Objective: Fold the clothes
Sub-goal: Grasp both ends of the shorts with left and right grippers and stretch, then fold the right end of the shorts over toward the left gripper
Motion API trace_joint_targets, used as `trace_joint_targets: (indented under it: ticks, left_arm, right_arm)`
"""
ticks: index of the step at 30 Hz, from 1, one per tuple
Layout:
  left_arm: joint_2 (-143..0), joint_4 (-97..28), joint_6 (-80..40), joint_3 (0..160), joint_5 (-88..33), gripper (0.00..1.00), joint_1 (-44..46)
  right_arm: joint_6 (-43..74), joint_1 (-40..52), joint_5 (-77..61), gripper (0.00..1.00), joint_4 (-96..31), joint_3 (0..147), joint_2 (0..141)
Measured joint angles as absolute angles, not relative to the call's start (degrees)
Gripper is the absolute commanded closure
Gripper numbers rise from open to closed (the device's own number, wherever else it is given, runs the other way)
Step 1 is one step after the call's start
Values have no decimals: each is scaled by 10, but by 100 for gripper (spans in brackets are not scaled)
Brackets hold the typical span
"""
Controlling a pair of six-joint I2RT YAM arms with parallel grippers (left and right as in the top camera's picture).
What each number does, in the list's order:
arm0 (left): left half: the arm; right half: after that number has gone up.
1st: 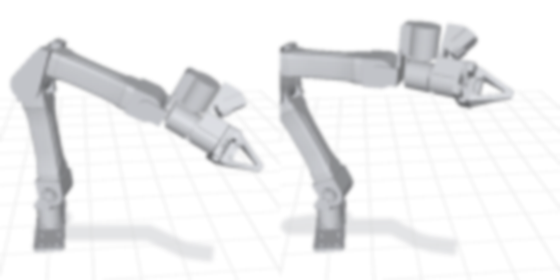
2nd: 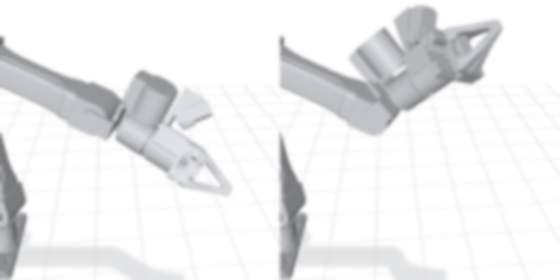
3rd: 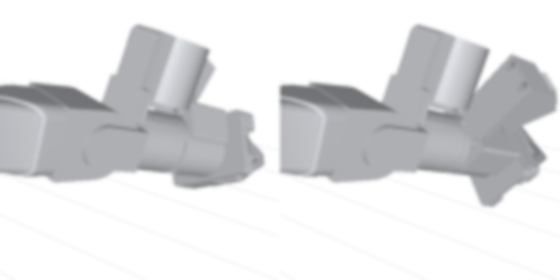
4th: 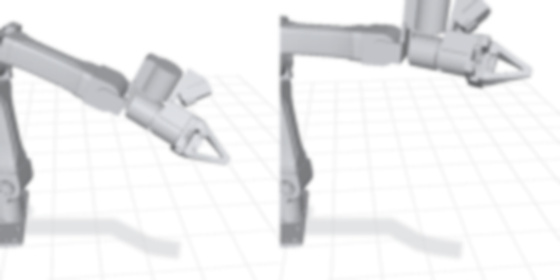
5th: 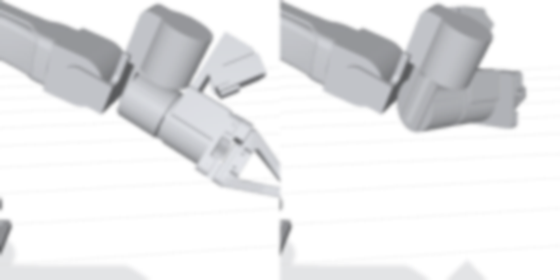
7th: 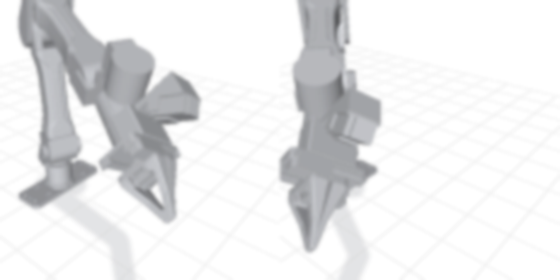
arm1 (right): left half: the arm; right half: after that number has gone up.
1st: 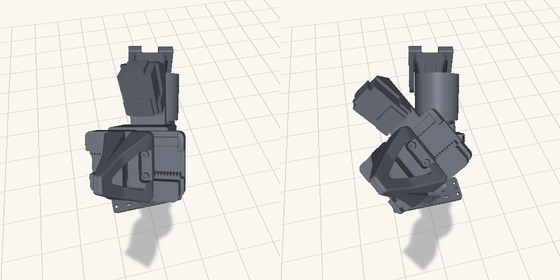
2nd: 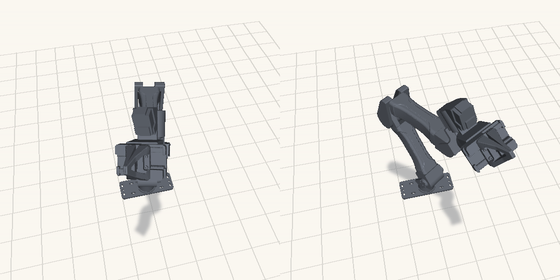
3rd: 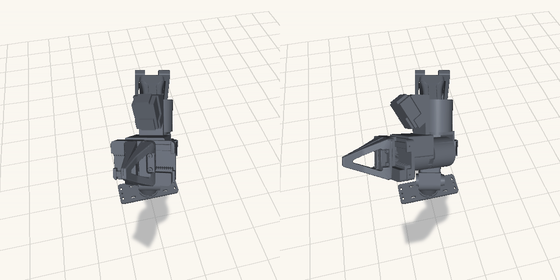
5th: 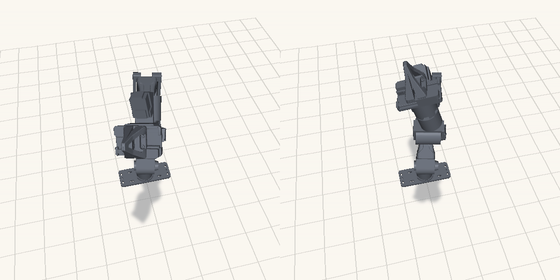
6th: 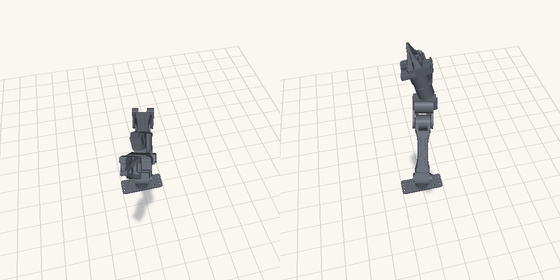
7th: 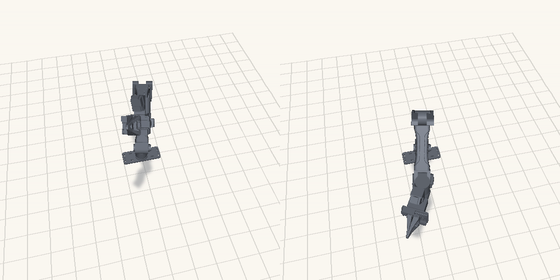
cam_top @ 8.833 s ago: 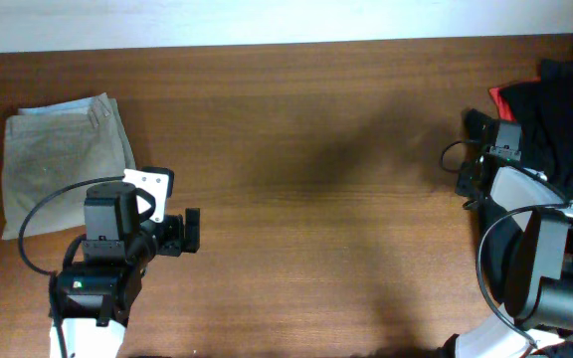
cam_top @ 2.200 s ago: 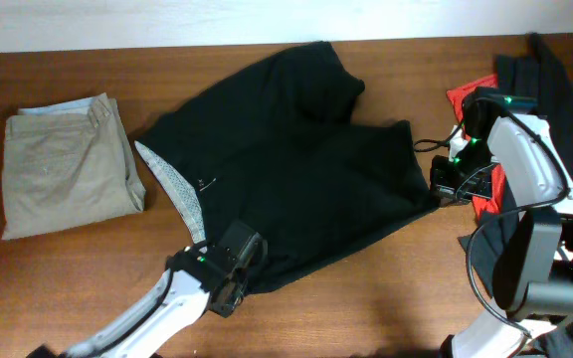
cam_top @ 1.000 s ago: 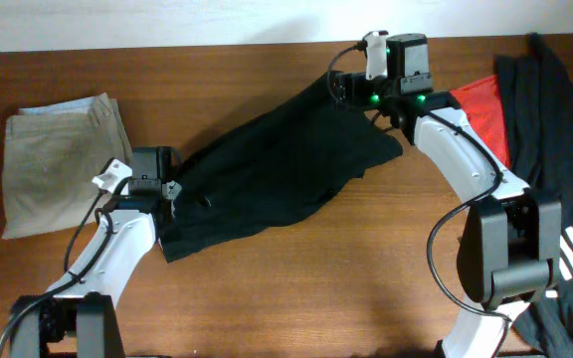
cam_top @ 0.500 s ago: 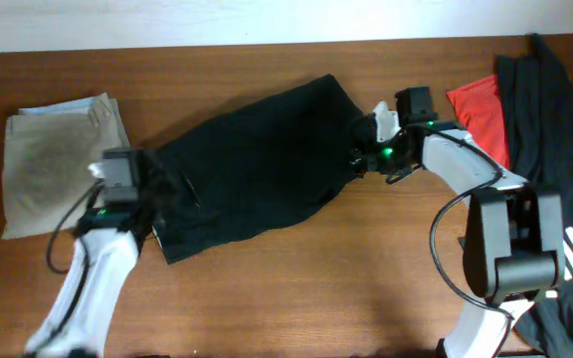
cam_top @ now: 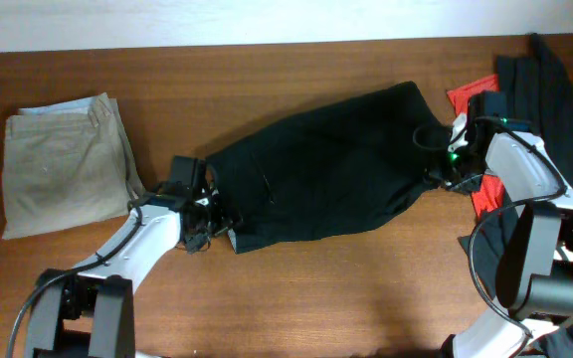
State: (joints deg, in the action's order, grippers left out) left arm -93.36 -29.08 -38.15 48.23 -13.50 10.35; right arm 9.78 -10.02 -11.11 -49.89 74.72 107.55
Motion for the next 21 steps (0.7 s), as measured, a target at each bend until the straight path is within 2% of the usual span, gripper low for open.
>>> trace_joint_targets:
  ticks: [4, 7, 8, 9, 10, 11, 12, 14, 16, 18, 20, 21]
  left_arm:
    - [-921, -205, -401, 481, -180, 2, 74]
    - [-934, -188, -427, 480, -183, 3, 74]
    - [-957, -187, -445, 481, -187, 8, 77]
    - [-972, -163, -455, 490, -202, 23, 83]
    - [-983, -152, -464, 493, -213, 47, 93]
    - [-998, -138, -470, 497, -229, 93, 112]
    - [-1007, -124, -477, 496, -232, 100, 127]
    - [-1022, -91, -481, 487, -256, 99, 133]
    - [-1018, -118, -467, 486, -293, 100, 103]
    - [-953, -232, -414, 481, -312, 99, 61]
    - [-824, -327, -345, 493, -318, 99, 1]
    - [-817, -328, -333, 495, -318, 100, -2]
  right_arm:
    - [88, -100, -105, 45, -514, 747, 996]
    - [84, -100, -105, 45, -521, 747, 962]
    - [83, -100, -105, 45, -524, 747, 962]
    - [83, -100, -104, 46, -525, 747, 962]
    - [83, -100, -104, 49, -525, 747, 962]
    - [82, -100, -103, 53, -525, 747, 962]
    - [76, -100, -103, 67, -525, 747, 962]
    - [58, -100, -104, 95, -525, 747, 962]
    - [17, -100, -136, 96, -522, 747, 962]
    - [-33, -89, -203, 96, -522, 747, 962]
    - [-74, -24, -242, 96, -521, 747, 963]
    - [-82, -2, -250, 96, -518, 747, 963]
